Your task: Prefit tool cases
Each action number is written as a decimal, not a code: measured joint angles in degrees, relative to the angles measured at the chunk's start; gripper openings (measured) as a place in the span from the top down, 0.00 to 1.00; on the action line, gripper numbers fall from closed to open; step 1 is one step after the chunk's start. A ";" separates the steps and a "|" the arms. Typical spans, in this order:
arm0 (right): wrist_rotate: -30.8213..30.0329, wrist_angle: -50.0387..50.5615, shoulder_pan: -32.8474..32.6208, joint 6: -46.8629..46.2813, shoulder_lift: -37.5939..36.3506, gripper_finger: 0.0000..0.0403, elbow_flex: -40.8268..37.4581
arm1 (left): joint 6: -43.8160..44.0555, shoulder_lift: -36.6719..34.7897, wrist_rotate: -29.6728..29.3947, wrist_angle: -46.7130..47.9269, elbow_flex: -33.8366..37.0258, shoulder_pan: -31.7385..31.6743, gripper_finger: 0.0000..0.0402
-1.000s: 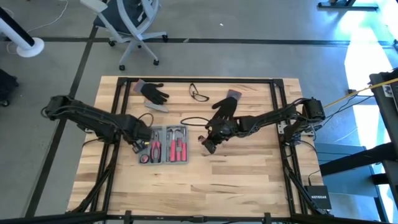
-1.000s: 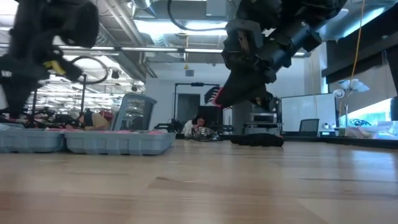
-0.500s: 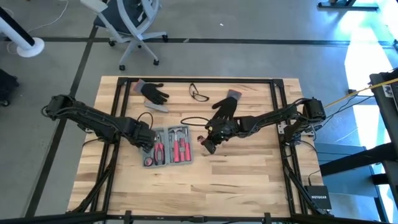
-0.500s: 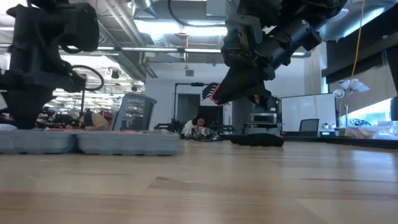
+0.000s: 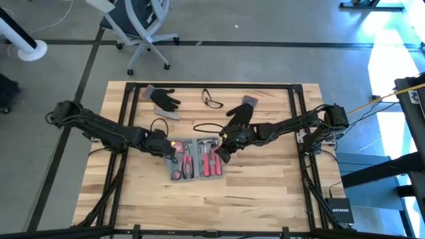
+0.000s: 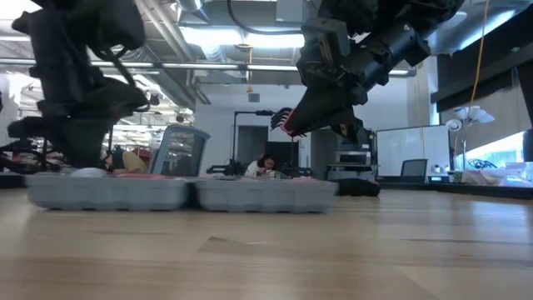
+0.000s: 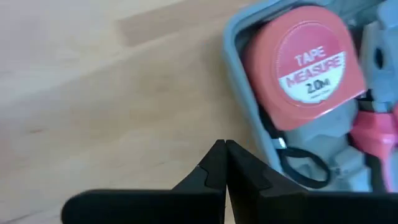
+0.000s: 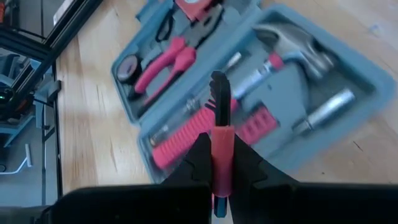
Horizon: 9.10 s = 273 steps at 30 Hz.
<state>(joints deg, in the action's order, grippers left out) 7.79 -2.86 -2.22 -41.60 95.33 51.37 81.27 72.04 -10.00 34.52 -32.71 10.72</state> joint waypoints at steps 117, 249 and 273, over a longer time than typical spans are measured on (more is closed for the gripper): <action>-8.51 48.00 -5.57 -20.72 46.60 0.70 72.61 | -62.14 -35.29 -17.46 3.38 -8.28 -2.62 1.00; -4.66 51.06 1.22 59.21 51.63 0.87 83.56 | 5.82 -23.66 1.42 -12.26 16.18 17.18 1.00; -7.28 51.81 -1.25 44.87 51.52 1.00 82.73 | 5.34 -4.93 -4.21 -31.04 17.45 17.00 1.00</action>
<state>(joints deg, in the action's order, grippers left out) 0.50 48.95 -3.47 3.27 146.85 134.10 86.61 67.11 -14.21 3.48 -15.26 27.73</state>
